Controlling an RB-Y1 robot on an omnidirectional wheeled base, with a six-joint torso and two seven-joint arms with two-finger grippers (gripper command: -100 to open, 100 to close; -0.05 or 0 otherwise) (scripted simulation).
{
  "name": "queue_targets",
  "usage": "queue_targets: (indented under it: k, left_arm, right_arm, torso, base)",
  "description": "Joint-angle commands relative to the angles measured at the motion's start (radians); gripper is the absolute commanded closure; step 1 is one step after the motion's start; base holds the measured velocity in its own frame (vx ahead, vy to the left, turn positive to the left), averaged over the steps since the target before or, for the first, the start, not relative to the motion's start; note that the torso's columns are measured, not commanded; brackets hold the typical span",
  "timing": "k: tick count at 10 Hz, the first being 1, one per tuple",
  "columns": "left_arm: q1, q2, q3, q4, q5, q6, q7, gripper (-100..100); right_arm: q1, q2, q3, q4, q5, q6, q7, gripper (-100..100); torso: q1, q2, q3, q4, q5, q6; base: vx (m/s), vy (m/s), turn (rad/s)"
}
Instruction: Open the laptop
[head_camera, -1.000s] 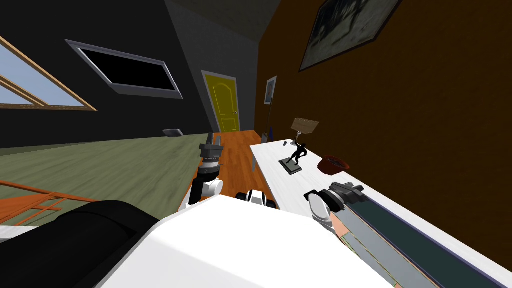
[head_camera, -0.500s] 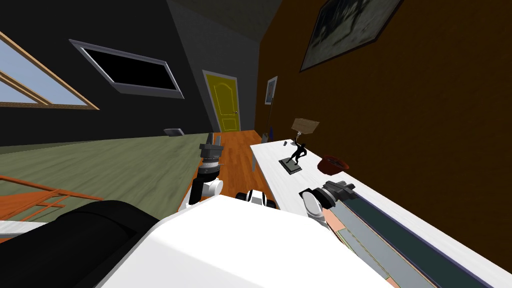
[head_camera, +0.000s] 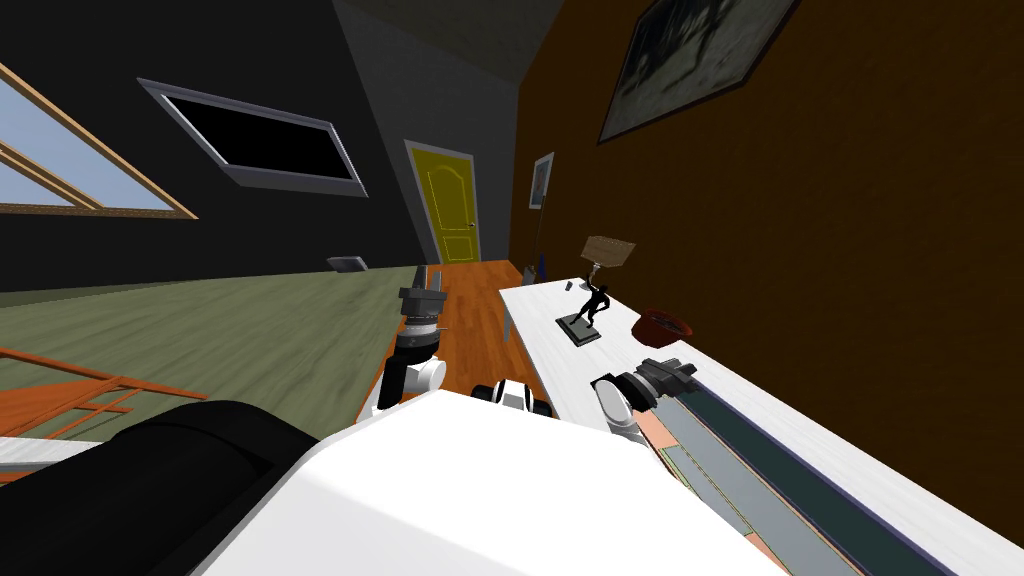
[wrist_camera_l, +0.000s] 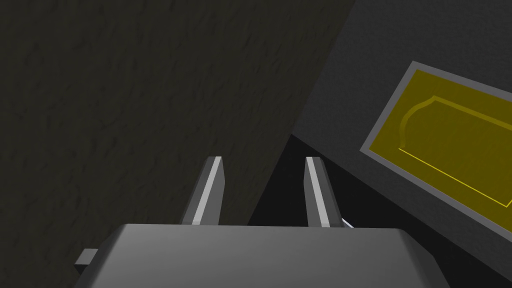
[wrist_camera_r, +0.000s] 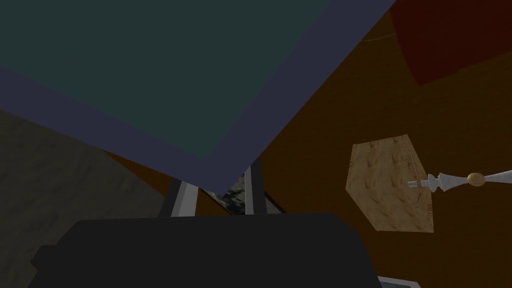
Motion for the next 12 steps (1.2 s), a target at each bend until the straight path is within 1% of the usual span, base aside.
queue_targets:
  k: [1, 2, 3, 5, 6, 7, 8, 9, 10, 11, 12]
  left_arm:
    - [0.000, 0.000, 0.000, 0.000, 0.000, 0.000, 0.000, 0]
    - [0.000, 0.000, 0.000, 0.000, 0.000, 0.000, 0.000, 0]
    - [0.000, 0.000, 0.000, 0.000, 0.000, 0.000, 0.000, 0]
    - [0.000, 0.000, 0.000, 0.000, 0.000, 0.000, 0.000, 0]
    - [0.000, 0.000, 0.000, 0.000, 0.000, 0.000, 0.000, 0]
    - [0.000, 0.000, 0.000, 0.000, 0.000, 0.000, 0.000, 0]
    - [0.000, 0.000, 0.000, 0.000, 0.000, 0.000, 0.000, 0]
    - [0.000, 0.000, 0.000, 0.000, 0.000, 0.000, 0.000, 0]
    - [0.000, 0.000, 0.000, 0.000, 0.000, 0.000, 0.000, 0]
    - [0.000, 0.000, 0.000, 0.000, 0.000, 0.000, 0.000, 0]
    - [0.000, 0.000, 0.000, 0.000, 0.000, 0.000, 0.000, 0]
  right_arm:
    - [-0.006, -0.014, 0.077, 0.061, -0.018, 0.081, -0.006, 100]
    - [-0.006, -0.014, 0.077, 0.061, -0.018, 0.111, -0.006, 100]
    - [-0.035, -0.051, 0.124, 0.091, -0.041, 0.141, -0.014, 100]
    - [-0.035, -0.051, 0.182, 0.133, -0.041, 0.202, -0.014, 100]
    - [-0.035, -0.051, 0.182, 0.133, -0.041, 0.234, -0.014, 100]
    - [-0.063, -0.089, 0.228, 0.178, -0.065, 0.267, -0.023, 100]
    - [-0.063, -0.089, 0.258, 0.200, -0.065, 0.299, -0.023, 100]
    - [-0.063, -0.089, 0.287, 0.204, -0.065, 0.332, -0.023, 100]
    - [-0.063, -0.089, 0.287, 0.204, -0.065, 0.364, -0.023, 100]
    - [-0.092, -0.126, 0.332, 0.237, -0.088, 0.393, -0.031, 100]
    - [-0.092, -0.126, 0.362, 0.255, -0.088, 0.421, -0.031, 100]
  torso:
    - [0.000, -0.001, 0.000, -0.001, -0.001, -0.001]
    - [0.002, -0.002, -0.001, -0.002, -0.001, -0.001]
    - [0.002, -0.002, -0.001, -0.001, 0.001, 0.000]
    - [0.002, -0.001, 0.000, 0.000, 0.001, -0.002]
    - [0.002, -0.002, 0.000, -0.002, -0.001, -0.001]
    - [0.003, -0.001, -0.001, -0.001, 0.000, 0.000]
    - [0.002, 0.000, 0.000, 0.000, 0.001, 0.000]
    - [0.002, 0.000, 0.000, 0.000, 0.001, 0.000]
    - [0.004, 0.000, 0.001, -0.001, 0.001, 0.001]
    - [0.006, -0.001, 0.003, -0.002, 0.000, -0.001]
    - [0.001, -0.002, 0.004, -0.003, 0.001, -0.001]
  base:
    - [-0.007, -0.029, 0.004]
    - [0.000, -0.007, 0.015]
    - [-0.021, -0.020, -0.022]
    - [-0.023, -0.035, 0.008]
    - [-0.005, -0.007, 0.006]
    - [-0.029, -0.024, -0.013]
    - [-0.032, -0.035, 0.003]
    - [-0.013, -0.018, 0.011]
    - [0.002, -0.016, -0.017]
    - [-0.030, -0.017, 0.004]
    - [-0.029, -0.019, 0.025]
